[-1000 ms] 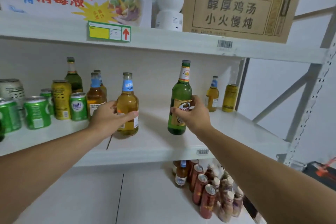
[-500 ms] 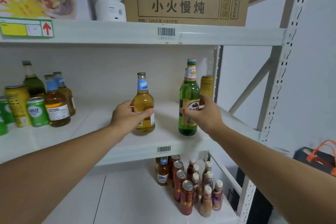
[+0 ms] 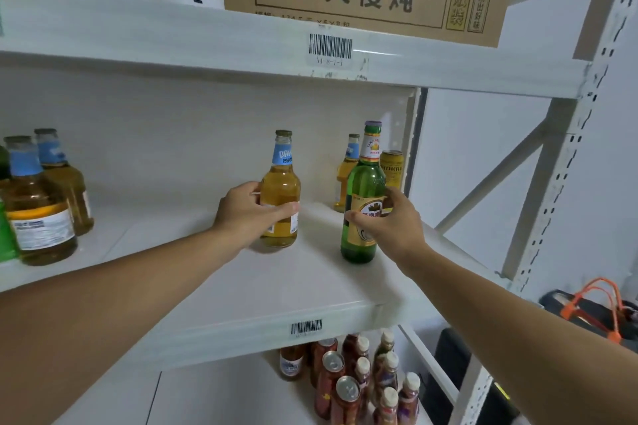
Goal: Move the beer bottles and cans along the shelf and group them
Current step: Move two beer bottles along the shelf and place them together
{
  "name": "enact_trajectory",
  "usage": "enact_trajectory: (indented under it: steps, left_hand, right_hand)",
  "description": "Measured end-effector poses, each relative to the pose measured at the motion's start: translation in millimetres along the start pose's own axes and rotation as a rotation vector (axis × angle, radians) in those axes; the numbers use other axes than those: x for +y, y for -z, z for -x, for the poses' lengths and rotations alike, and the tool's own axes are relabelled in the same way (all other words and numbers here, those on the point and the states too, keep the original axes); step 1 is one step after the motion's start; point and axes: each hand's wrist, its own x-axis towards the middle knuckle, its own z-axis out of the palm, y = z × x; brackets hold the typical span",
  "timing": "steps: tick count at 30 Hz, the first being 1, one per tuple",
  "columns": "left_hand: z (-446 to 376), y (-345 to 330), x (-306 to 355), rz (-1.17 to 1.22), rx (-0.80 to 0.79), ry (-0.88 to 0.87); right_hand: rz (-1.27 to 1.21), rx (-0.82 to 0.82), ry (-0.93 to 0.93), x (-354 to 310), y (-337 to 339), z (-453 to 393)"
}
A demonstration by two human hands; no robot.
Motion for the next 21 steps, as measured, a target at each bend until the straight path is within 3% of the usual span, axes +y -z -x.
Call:
enact_trajectory:
  steps: [21]
  left_hand:
    - [-90.9,13.0,-36.7,0.058,0.041,0.073]
  right_hand:
    - [-0.015,-0.126,0.005,18.0,-123.1,-126.2]
